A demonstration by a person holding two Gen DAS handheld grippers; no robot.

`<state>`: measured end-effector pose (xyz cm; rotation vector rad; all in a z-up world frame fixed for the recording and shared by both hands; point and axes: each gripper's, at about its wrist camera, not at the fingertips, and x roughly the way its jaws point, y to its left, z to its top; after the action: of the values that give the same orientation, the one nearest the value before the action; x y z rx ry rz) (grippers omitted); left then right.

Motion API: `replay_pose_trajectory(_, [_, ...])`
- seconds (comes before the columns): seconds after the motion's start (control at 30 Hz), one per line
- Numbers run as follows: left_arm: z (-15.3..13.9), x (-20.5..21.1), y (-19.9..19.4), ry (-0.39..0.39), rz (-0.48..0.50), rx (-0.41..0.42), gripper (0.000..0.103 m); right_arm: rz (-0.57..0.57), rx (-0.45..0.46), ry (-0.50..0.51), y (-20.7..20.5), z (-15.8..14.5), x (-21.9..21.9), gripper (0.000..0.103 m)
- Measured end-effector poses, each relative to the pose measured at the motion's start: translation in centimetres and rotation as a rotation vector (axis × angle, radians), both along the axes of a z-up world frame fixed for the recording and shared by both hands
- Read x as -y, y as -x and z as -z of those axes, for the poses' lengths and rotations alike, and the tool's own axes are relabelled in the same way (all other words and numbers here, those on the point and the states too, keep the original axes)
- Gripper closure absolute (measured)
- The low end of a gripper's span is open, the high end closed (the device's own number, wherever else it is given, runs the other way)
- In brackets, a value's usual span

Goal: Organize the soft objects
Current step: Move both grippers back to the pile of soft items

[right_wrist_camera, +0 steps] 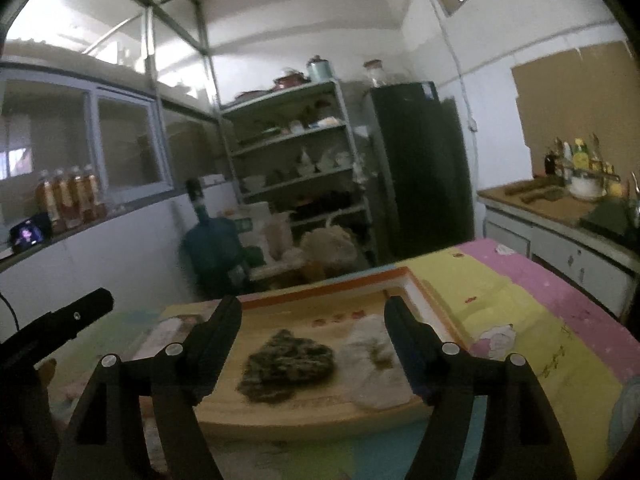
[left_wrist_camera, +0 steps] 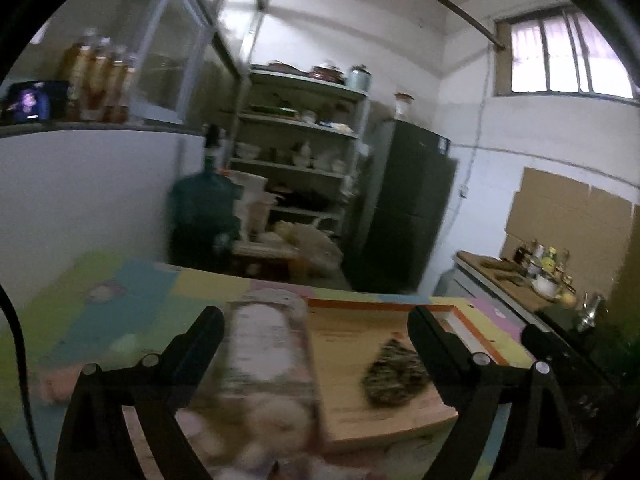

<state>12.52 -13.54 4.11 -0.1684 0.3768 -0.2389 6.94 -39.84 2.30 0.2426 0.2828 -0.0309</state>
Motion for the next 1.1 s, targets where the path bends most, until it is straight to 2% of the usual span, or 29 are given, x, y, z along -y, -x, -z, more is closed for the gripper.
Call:
replay_pose_trajectory(0.1, [-0.1, -3.2, 0.7, -0.020, 0.004, -0.046, 0.010, -0.025, 0.037, 0.016, 1.2, -0.7, -2.8, 0.025])
replay_pose_trajectory(0.17, [-0.3, -5.1, 1.1, -0.101, -0.033, -0.072, 0.010, -0.041, 0.051, 0.017, 1.7, -0.8, -4.2, 0.024])
replay_pose_trajectory(0.3, [0.1, -9.1, 2.5, -0.197, -0.139, -0.037, 0.010, -0.102, 0.044, 0.017, 2.0, -0.8, -8.0, 0.024])
replay_pose_trajectory(0.63, [1.7, -15.6, 4.6, -0.199, -0.146, -0.054, 0.010, -0.131, -0.021, 0.050, 3.1, -0.1, -15.4, 0.024])
replay_pose_trajectory(0.7, [2.2, -16.7, 5.0, -0.187, -0.129, -0.060, 0.014, -0.142, -0.026, 0.057, 3.4, 0.0, -16.7, 0.024])
replay_pose_trajectory(0.77, [2.7, -17.8, 5.1, -0.157, -0.083, -0.068, 0.015, -0.154, -0.034, 0.060, 3.8, 0.1, -17.9, 0.024])
replay_pose_trajectory(0.87, [3.1, -18.4, 4.8, -0.158, -0.023, -0.083, 0.015, -0.162, -0.050, 0.055, 4.2, 0.5, -19.0, 0.024])
replay_pose_trajectory(0.93, [3.4, -18.8, 4.5, -0.161, 0.058, -0.091, 0.018, -0.169, -0.067, 0.047, 4.5, 1.1, -19.7, 0.024])
replay_pose_trajectory(1.03, [4.0, -18.7, 3.7, -0.166, 0.242, -0.100, 0.019, -0.175, -0.098, 0.046, 4.8, 1.7, -20.1, 0.024])
replay_pose_trajectory(1.1, [4.6, -18.2, 3.1, -0.199, 0.420, -0.114, 0.022, -0.173, -0.113, 0.048, 4.8, 2.0, -20.4, 0.024])
